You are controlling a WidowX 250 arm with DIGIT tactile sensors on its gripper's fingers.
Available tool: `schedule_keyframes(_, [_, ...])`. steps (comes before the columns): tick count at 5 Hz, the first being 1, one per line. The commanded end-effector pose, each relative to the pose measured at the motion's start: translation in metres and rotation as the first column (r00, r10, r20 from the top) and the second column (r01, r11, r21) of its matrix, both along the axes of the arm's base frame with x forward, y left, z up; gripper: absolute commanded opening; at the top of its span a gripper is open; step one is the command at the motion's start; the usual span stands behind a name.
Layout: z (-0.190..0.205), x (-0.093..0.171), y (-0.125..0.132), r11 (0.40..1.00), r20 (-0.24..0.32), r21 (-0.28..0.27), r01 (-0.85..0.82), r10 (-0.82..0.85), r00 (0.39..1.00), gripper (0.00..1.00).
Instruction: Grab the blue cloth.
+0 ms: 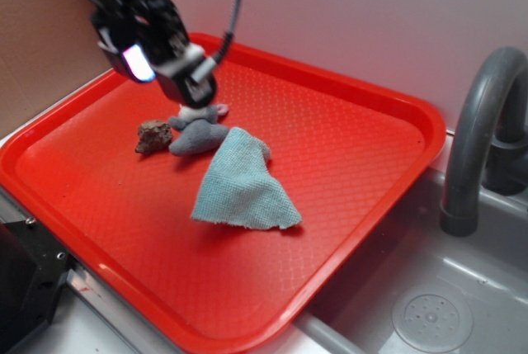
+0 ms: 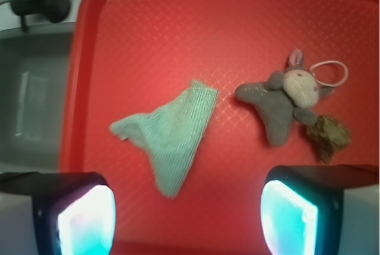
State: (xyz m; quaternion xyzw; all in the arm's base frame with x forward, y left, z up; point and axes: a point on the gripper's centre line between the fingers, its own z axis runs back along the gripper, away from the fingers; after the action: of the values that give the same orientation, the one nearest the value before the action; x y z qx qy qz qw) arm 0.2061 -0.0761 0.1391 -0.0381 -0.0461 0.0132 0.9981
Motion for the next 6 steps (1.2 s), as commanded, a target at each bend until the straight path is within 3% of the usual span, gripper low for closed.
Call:
schedule_keyframes(1, [-0.051,0.021,-0.018,0.998,-0.046,0.039,0.056,-0.054,0.997,1.0])
schedule_keyframes(2, [-0.079,0.023,-0.021,0.995,-0.087,0.014,0.094,-0.092,0.992,1.0])
schedule_keyframes(4, [-0.112,0.004,-0.017,0.992,-0.171,0.023,0.121,-0.115,0.978,1.0])
schedule_keyframes(5, [-0.112,0.006,-0.013,0.993,-0.16,0.021,0.12,-0.115,0.98,0.0])
schedule_keyframes(6, [-0.107,0.006,-0.011,0.994,-0.15,0.026,0.108,-0.103,0.983,0.0])
